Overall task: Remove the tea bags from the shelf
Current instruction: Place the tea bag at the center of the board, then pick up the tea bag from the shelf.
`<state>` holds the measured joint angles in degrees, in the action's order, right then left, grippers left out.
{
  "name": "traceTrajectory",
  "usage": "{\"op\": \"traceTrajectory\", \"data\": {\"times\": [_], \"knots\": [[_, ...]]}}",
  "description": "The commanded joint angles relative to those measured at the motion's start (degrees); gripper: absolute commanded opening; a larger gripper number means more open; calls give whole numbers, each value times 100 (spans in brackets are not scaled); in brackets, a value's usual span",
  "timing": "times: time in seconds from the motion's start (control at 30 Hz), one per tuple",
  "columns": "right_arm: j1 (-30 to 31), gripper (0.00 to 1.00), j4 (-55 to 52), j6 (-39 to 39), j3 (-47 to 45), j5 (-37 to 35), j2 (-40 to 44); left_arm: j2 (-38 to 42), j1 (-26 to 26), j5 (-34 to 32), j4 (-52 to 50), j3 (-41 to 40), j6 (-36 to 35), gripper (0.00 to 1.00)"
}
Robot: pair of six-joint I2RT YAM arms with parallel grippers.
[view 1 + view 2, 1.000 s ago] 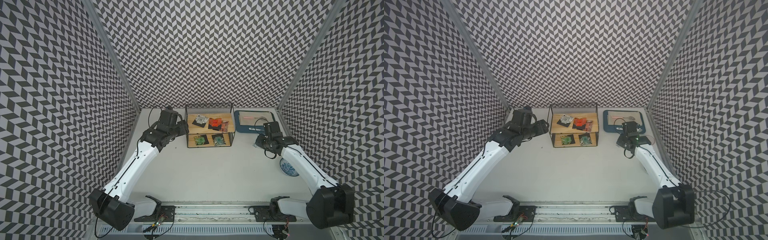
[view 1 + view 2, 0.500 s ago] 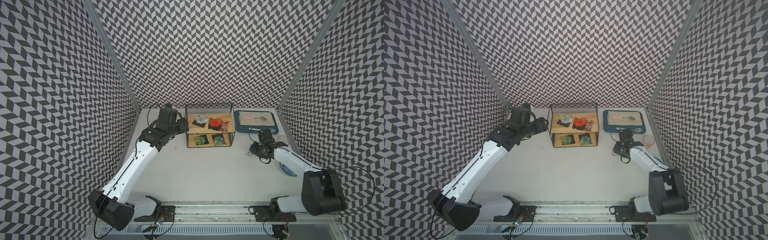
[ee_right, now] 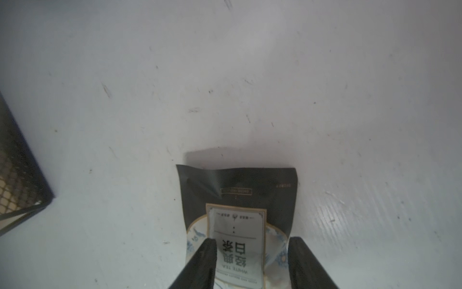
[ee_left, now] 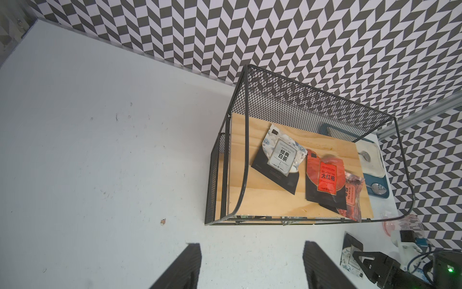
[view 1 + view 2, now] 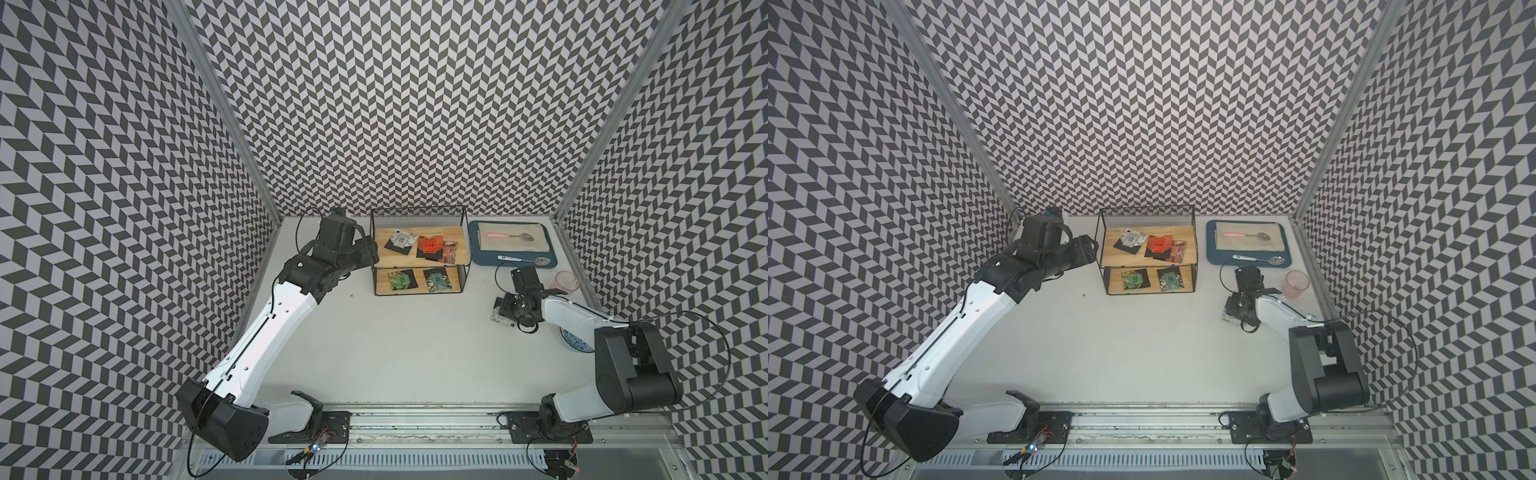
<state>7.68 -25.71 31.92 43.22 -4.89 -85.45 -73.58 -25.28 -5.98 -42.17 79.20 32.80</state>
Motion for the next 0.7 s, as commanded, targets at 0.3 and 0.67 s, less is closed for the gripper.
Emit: {"op": "traceTrajectory", "data": {"times": [0.3,0.67], "knots": [[183,70,-581,-96,1191,-653,947,139,-121,-118,-124,22,-79,70],[1968,78,-1807,-32,3507,-1773,816,194,-144,-140,-90,-162,-63,70]]}}
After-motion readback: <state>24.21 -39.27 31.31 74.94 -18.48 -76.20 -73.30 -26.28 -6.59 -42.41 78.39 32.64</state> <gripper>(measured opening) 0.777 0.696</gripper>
